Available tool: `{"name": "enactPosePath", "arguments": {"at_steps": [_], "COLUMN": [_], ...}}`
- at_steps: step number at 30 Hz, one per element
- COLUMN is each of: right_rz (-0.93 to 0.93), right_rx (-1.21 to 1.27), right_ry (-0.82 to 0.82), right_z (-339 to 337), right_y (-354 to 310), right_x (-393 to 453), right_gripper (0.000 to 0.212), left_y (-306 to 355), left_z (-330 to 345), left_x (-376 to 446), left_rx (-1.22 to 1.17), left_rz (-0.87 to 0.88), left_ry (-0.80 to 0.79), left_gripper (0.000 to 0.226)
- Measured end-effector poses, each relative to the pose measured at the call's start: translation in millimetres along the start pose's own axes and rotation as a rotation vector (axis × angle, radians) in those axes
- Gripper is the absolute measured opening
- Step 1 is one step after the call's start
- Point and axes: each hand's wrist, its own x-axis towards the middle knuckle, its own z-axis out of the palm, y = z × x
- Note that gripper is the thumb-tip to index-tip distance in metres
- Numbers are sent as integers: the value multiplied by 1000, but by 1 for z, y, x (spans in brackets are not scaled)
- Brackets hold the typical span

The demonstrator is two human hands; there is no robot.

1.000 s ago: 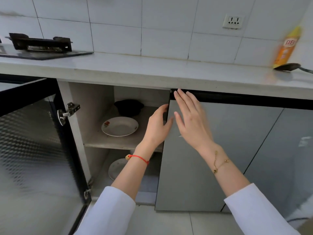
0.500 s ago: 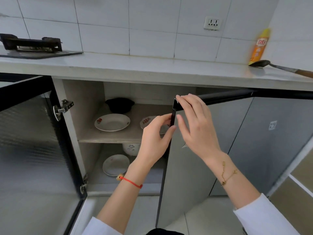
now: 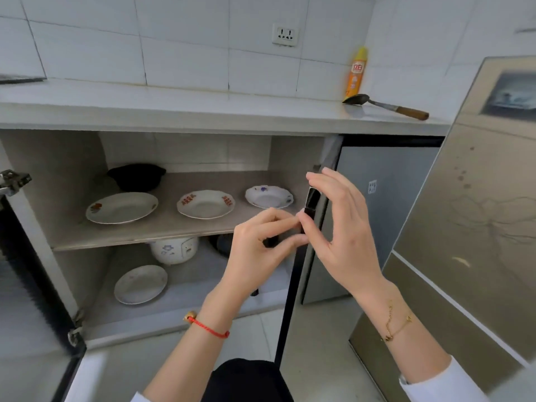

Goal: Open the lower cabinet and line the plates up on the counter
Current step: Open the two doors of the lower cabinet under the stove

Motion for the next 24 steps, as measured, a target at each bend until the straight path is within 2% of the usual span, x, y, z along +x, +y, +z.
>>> {"name": "enactPosePath", "arguments": {"at_steps": [6,14,21,24], "right_rz": [52,174,235,283], "right_rx": [-85,-229,-559,-713], "right_ry": [42,83,-2,-44], "right_z": [-50,-107,-146,-159], "right_y": [24,61,90,100], "right_x": [-28,-60,-73,-76], "right_gripper": [43,42,42,43], "left_y": [19,41,45,42], "left_z": [53,118,176,200], "left_x": [-7,-6,-4,-5], "left_rx": [-51,42,81,55], "left_rz": [67,174,233,198], "left_ry": [-54,-277,-356,-383], "left_gripper": [42,58,59,62]}}
